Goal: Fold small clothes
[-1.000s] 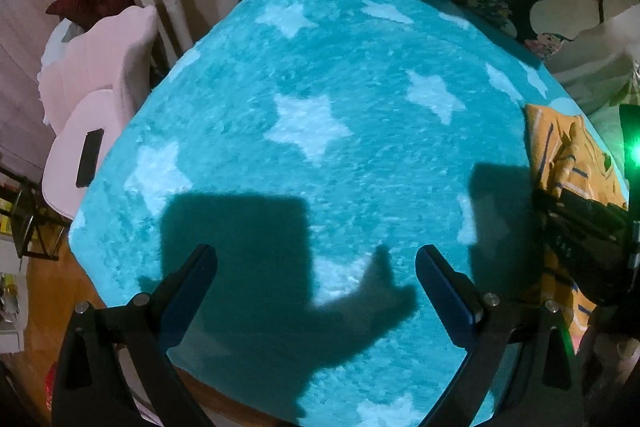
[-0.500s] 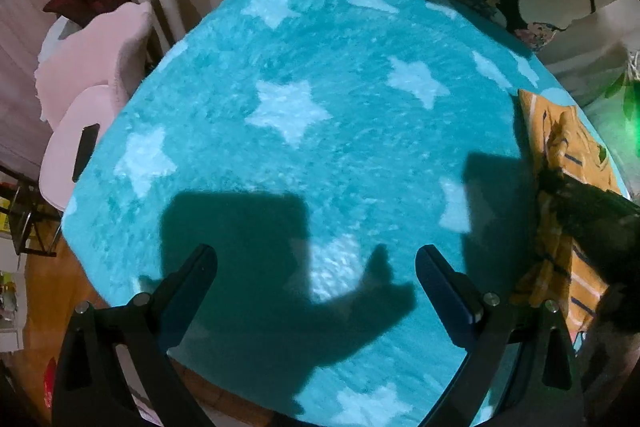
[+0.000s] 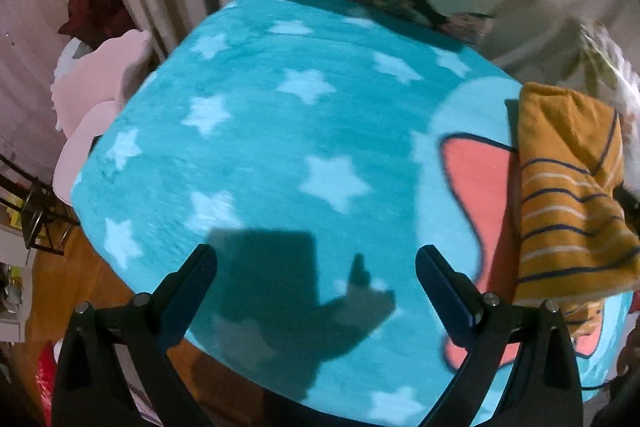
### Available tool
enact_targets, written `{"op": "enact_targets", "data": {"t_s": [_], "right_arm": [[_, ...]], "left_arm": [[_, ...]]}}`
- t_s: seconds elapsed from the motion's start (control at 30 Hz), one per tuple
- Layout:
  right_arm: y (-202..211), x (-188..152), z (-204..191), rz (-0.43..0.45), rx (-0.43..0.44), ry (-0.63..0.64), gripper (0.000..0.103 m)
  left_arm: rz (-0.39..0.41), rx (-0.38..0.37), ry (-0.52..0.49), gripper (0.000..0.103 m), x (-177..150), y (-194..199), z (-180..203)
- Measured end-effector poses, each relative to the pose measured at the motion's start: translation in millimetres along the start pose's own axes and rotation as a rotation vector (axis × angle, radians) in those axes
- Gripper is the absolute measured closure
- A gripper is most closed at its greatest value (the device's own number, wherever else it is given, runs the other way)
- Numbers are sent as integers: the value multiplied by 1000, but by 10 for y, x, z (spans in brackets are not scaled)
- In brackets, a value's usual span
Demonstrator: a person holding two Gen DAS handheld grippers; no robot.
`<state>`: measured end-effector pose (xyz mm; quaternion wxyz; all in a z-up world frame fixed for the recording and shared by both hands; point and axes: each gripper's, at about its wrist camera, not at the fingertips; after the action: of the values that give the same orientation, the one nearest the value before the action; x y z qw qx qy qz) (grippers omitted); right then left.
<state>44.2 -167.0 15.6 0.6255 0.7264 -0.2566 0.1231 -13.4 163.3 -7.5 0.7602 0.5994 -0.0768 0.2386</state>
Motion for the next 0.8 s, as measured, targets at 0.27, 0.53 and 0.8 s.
{"op": "enact_targets", "data": {"t_s": [0.27, 0.53, 0.8], "right_arm": [[-314, -194, 1393, -86, -29, -198, 94], [-337, -211, 1790, -123, 39, -238, 95], [170, -185, 1587, -69, 90, -74, 66]], "left_arm": [[-43, -42, -70, 4, -250, -157, 810], [-48, -56, -192, 4, -390, -266, 1390], [-69, -83, -136, 4, -404, -409, 1421]]}}
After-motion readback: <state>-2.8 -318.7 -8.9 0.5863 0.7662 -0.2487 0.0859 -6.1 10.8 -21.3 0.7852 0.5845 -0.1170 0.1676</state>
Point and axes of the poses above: each gripper's, at about its wrist camera, not at the fingertips, and y roughly against the way its jaws point, z to its right, x to its top, and after that the axes turned 14 degrees about -x, right-handed
